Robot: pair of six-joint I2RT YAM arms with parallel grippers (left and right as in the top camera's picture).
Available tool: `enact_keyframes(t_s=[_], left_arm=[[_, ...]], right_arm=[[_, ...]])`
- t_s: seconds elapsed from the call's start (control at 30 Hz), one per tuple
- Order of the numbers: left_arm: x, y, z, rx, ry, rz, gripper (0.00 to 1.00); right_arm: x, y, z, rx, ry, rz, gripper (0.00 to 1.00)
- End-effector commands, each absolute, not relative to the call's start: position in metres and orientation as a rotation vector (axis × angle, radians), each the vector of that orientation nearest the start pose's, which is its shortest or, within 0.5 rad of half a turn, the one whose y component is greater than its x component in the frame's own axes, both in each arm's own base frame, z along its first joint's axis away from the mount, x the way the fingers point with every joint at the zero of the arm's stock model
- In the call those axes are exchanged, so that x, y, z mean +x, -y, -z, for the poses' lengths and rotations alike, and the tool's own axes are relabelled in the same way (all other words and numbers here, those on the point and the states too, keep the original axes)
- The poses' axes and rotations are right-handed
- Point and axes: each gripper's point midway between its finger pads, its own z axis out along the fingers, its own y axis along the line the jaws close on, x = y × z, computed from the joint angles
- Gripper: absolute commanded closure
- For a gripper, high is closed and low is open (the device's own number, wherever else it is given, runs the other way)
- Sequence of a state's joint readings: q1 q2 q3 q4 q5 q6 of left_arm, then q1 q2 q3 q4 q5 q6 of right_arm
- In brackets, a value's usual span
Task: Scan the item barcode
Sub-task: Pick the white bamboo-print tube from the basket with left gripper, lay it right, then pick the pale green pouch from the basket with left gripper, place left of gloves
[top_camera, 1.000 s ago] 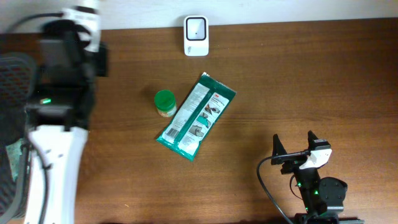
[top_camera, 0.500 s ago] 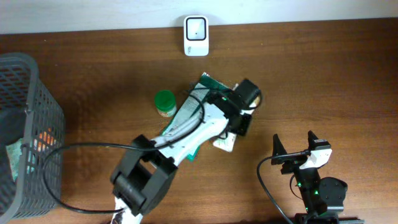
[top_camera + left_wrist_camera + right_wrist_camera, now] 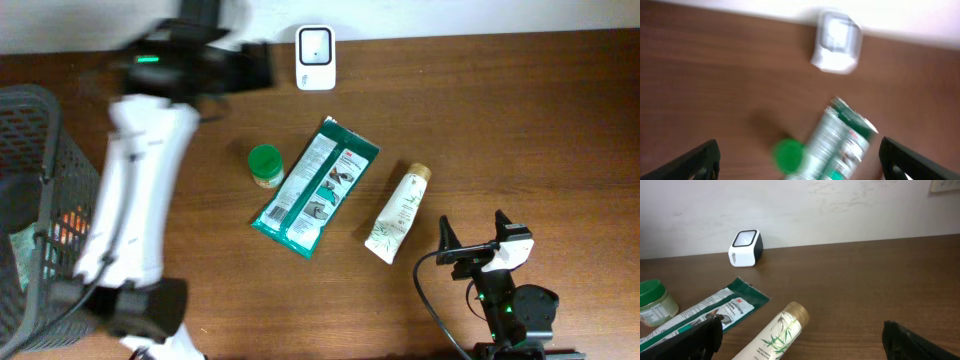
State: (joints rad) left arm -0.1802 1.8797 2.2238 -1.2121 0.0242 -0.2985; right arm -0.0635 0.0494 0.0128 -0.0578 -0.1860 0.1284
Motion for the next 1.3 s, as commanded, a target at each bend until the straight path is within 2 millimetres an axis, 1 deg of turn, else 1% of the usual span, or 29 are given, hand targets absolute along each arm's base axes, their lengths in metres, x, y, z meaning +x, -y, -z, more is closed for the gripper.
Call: enact_keyframes(t_s=[0.0, 0.03, 0.07, 0.1, 0.13, 0.17, 0.2, 0.27, 0.3, 0.33, 0.37, 0.4, 0.43, 0.47, 0.53, 0.6, 0.67, 0.73, 0.8, 0.83, 0.9, 0.93, 0.97, 1.03, 1.1, 1.13, 1.2, 1.23, 1.27], left_arm=[[0.427, -0.054, -0.38, -0.468, -2.264, 0.098, 0.01], [0.41, -0.113, -0.387, -0.624, -2.208, 0.024, 0.01], [0.389, -0.172, -0.383, -0.789, -2.169, -0.049, 0.01], [0.375, -0.205, -0.373, -0.892, -2.16, -0.089, 0.0], [0.362, -0.229, -0.361, -0.975, -2.161, -0.118, 0.0], [0.344, -0.26, -0.341, -1.102, -2.165, -0.166, 0.01], [0.32, -0.291, -0.303, -1.248, -2.194, -0.2, 0.02], [0.305, -0.308, -0.263, -1.328, -2.236, -0.211, 0.05], [0.3, -0.312, -0.236, -1.31, -2.3, -0.225, 0.08], [0.292, -0.316, -0.211, -1.311, -2.353, -0.283, 0.09], [0.277, -0.325, -0.177, -1.338, -2.404, -0.407, 0.09], [0.277, -0.325, -0.155, -1.242, -2.476, -0.43, 0.11], [0.277, -0.324, -0.142, -1.175, -2.521, -0.442, 0.14], [0.276, -0.323, -0.122, -1.091, -2.582, -0.455, 0.16], [0.277, -0.324, -0.097, -1.033, -2.654, -0.449, 0.27], [0.279, -0.327, -0.079, -1.011, -2.694, -0.44, 0.28], [0.281, -0.328, -0.062, -0.985, -2.736, -0.424, 0.33], [0.279, -0.325, -0.036, -0.95, -2.814, -0.397, 0.37], [0.277, -0.324, -0.019, -0.928, -2.861, -0.385, 0.37], [0.277, -0.325, -0.015, -0.928, -2.866, -0.381, 0.39], [0.279, -0.326, -0.013, -0.928, -2.862, -0.384, 0.52], [0.278, -0.326, -0.013, -0.928, -2.863, -0.383, 0.73], [0.278, -0.325, -0.013, -0.928, -2.864, -0.383, 0.84], [0.28, -0.327, -0.018, -0.929, -2.862, -0.384, 0.89], [0.283, -0.33, -0.032, -0.93, -2.859, -0.385, 0.94], [0.286, -0.333, -0.046, -0.949, -2.842, -0.388, 1.0], [0.296, -0.338, -0.088, -0.956, -2.766, -0.395, 1.0], [0.302, -0.341, -0.117, -0.947, -2.701, -0.412, 1.0], [0.309, -0.342, -0.154, -0.951, -2.6, -0.439, 1.0]], right_arm=[[0.246, -0.02, -0.152, 0.008, -1.672, -0.221, 0.02], [0.246, -0.02, -0.152, 0.008, -1.672, -0.221, 0.02], [0.246, -0.02, -0.152, 0.008, -1.672, -0.221, 0.02], [0.246, -0.02, -0.152, 0.008, -1.672, -0.221, 0.02], [0.246, -0.02, -0.152, 0.008, -1.673, -0.221, 0.02], [0.246, -0.02, -0.152, 0.008, -1.672, -0.221, 0.02], [0.246, -0.02, -0.152, 0.008, -1.672, -0.221, 0.02], [0.246, -0.02, -0.152, 0.008, -1.672, -0.221, 0.02], [0.246, -0.02, -0.152, 0.008, -1.672, -0.221, 0.02], [0.246, -0.02, -0.152, 0.008, -1.672, -0.221, 0.01], [0.246, -0.02, -0.152, 0.008, -1.672, -0.221, 0.02], [0.246, -0.02, -0.152, 0.008, -1.673, -0.221, 0.02], [0.246, -0.02, -0.152, 0.008, -1.672, -0.221, 0.02], [0.246, -0.02, -0.152, 0.008, -1.672, -0.221, 0.02], [0.246, -0.02, -0.152, 0.008, -1.672, -0.221, 0.02], [0.246, -0.02, -0.152, 0.008, -1.672, -0.221, 0.02], [0.246, -0.02, -0.152, 0.008, -1.672, -0.221, 0.02], [0.246, -0.02, -0.152, 0.008, -1.672, -0.221, 0.02], [0.246, -0.02, -0.152, 0.008, -1.672, -0.221, 0.02], [0.246, -0.02, -0.152, 0.008, -1.672, -0.221, 0.02], [0.246, -0.02, -0.152, 0.008, -1.672, -0.221, 0.02], [0.246, -0.02, -0.152, 0.008, -1.672, -0.221, 0.02], [0.246, -0.02, -0.152, 0.008, -1.672, -0.221, 0.02], [0.246, -0.02, -0.152, 0.008, -1.672, -0.221, 0.02], [0.246, -0.02, -0.152, 0.008, -1.672, -0.221, 0.02], [0.246, -0.02, -0.152, 0.008, -1.672, -0.221, 0.01], [0.246, -0.02, -0.152, 0.008, -1.672, -0.221, 0.02], [0.246, -0.02, -0.152, 0.008, -1.672, -0.221, 0.02], [0.246, -0.02, -0.152, 0.008, -1.672, -0.221, 0.02]])
